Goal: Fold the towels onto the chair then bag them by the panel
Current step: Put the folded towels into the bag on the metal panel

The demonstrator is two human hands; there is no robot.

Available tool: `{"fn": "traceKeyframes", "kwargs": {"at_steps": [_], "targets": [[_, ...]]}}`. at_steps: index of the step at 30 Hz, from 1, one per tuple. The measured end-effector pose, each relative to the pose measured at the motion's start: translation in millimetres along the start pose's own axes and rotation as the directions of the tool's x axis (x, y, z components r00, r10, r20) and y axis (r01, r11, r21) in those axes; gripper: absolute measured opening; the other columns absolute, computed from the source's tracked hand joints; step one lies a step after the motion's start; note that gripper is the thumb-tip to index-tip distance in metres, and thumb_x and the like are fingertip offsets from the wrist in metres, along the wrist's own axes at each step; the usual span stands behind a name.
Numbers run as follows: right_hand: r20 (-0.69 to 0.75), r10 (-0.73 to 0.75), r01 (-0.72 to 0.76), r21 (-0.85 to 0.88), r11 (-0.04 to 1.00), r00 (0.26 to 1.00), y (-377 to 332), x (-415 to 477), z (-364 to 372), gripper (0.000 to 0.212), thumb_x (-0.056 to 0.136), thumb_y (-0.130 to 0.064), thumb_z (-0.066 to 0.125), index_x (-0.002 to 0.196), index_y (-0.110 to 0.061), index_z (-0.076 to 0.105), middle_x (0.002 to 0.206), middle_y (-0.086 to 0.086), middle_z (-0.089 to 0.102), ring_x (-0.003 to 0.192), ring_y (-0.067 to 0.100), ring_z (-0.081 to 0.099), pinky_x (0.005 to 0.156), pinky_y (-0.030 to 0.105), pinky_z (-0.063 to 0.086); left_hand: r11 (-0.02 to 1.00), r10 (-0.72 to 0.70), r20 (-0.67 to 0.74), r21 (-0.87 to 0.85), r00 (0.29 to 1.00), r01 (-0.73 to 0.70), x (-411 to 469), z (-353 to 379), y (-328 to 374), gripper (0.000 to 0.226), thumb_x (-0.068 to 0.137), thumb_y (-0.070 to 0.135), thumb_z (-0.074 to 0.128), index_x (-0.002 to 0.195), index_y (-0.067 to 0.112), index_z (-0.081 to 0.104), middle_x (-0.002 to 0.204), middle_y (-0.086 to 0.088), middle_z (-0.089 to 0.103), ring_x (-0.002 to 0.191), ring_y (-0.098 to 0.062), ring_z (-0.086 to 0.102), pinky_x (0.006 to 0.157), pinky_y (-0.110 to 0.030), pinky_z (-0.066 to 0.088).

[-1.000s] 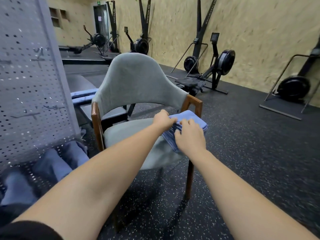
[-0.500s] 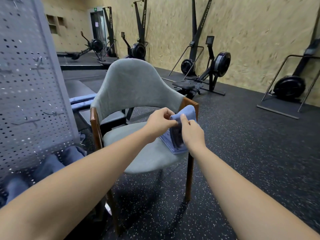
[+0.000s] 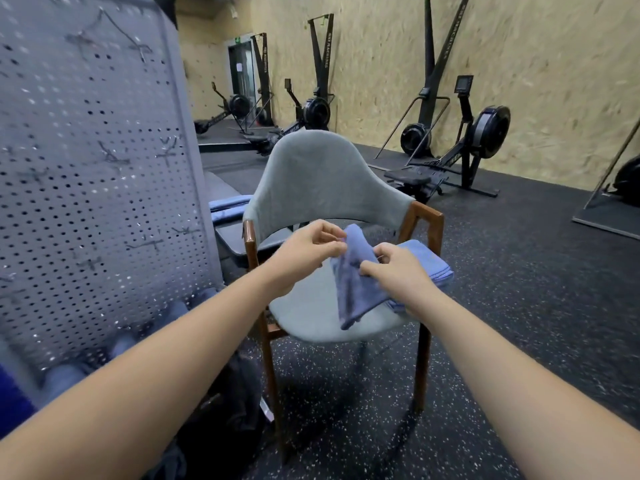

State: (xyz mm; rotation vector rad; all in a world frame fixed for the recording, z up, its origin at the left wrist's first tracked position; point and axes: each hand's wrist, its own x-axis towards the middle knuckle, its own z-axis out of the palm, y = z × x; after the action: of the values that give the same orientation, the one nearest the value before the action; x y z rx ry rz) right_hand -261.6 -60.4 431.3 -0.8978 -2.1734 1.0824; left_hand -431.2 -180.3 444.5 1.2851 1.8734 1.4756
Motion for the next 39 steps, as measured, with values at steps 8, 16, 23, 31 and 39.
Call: {"fn": "traceKeyframes", "kwargs": {"at_steps": [8, 16, 23, 31, 39], "targets": [[0.039, -0.112, 0.117, -0.150, 0.982, 0.993, -14, -8, 17, 0.018, 0.081, -0.036, 0.068, 0.088, -0.021, 0.062, 0.081, -0.003, 0.069, 0.085, 0.023, 0.064, 0.078, 0.047, 0.053, 0.981, 0.043, -0.080, 0.193, 0.996, -0.027, -4, -25, -18, 0.045, 0.090, 0.051, 0.083, 0.097, 0.009, 0.070, 0.081, 0.006, 0.068, 0.073, -0.006, 0.057, 0.073, -0.030, 0.046], [0.053, -0.149, 0.156, -0.173, 0.973, 0.987, -25, -13, 31, 0.007, 0.088, -0.025, 0.069, 0.090, -0.027, 0.063, 0.084, -0.008, 0.072, 0.084, 0.014, 0.065, 0.070, 0.036, 0.049, 0.997, -0.082, -0.013, -0.012, 0.997, 0.082, -12, -45, -15, 0.037, 0.093, 0.057, 0.078, 0.086, 0.021, 0.070, 0.078, 0.003, 0.059, 0.076, -0.012, 0.050, 0.074, -0.033, 0.040], [0.102, -0.219, 0.231, -0.128, 0.964, 0.970, -52, -18, 58, 0.005, 0.089, -0.025, 0.071, 0.091, -0.027, 0.066, 0.086, -0.010, 0.073, 0.087, 0.015, 0.067, 0.073, 0.036, 0.052, 0.986, -0.164, 0.023, -0.016, 0.986, 0.165, -25, -87, -12, 0.036, 0.097, 0.047, 0.076, 0.067, 0.028, 0.070, 0.069, 0.008, 0.051, 0.071, -0.011, 0.045, 0.066, -0.028, 0.032], [0.211, -0.273, 0.290, -0.051, 0.956, 0.938, -121, -3, 116, 0.017, 0.088, -0.032, 0.074, 0.095, -0.017, 0.073, 0.091, -0.001, 0.076, 0.089, 0.021, 0.070, 0.074, 0.039, 0.056, 0.984, -0.177, -0.011, -0.003, 0.984, 0.177, -39, -186, -19, 0.047, 0.094, 0.044, 0.079, 0.101, -0.002, 0.072, 0.095, -0.014, 0.063, 0.088, -0.023, 0.053, 0.080, -0.039, 0.040], [0.277, -0.353, 0.400, -0.133, 0.907, 0.893, -181, 38, 200, 0.036, 0.090, -0.029, 0.070, 0.126, -0.020, 0.067, 0.102, 0.002, 0.072, 0.097, 0.025, 0.066, 0.074, 0.037, 0.053, 0.876, -0.308, -0.221, 0.314, 0.925, 0.366, -24, -280, -26, 0.021, 0.102, 0.028, 0.072, 0.088, 0.016, 0.080, 0.085, -0.010, 0.068, 0.076, -0.022, 0.053, 0.071, -0.033, 0.042]]}}
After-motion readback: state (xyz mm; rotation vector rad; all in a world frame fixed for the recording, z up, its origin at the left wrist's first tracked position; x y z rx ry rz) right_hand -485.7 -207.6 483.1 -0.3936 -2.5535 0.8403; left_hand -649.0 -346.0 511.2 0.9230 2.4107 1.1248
